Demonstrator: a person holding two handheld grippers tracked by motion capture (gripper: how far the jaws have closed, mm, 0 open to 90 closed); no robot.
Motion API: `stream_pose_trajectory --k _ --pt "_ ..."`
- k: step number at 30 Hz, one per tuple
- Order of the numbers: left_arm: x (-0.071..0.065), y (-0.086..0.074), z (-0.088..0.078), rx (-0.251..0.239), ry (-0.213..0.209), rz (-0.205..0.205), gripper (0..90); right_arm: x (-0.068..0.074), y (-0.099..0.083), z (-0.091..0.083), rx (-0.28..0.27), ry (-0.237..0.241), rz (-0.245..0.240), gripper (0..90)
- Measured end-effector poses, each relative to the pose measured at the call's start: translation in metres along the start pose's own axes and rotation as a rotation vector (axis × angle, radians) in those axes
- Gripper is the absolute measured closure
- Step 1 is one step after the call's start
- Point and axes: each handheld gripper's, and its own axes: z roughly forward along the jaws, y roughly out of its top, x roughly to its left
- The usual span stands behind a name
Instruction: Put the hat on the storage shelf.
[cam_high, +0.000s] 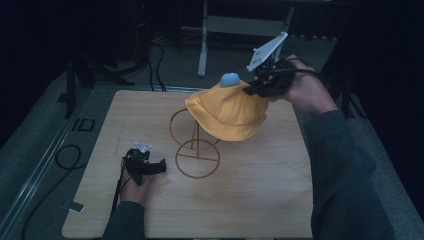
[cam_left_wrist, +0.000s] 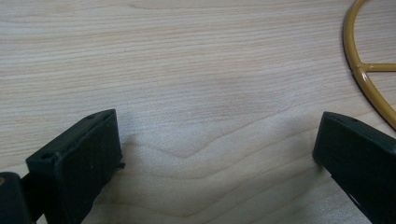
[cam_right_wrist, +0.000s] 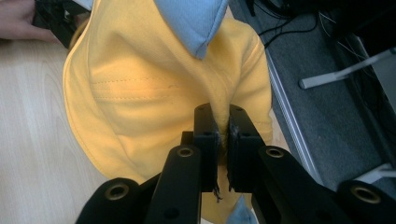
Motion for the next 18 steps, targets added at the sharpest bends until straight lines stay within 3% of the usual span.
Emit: stream_pose_trajectory --k 7,14,18 --pt "0.0 0.0 0.0 0.001 -0.002 0.002 0.9 0.017 0.036 0.018 -0.018 0.034 -0.063 84.1" --pt "0.0 0.0 0.0 0.002 -0.006 0.005 0.9 0.031 0.052 0.044 -0.011 0.066 -0.09 83.0" --pt "0.0 0.0 0.0 0.001 -0.005 0.004 0.9 0.039 0.062 0.059 -0.034 0.073 -0.093 82.8"
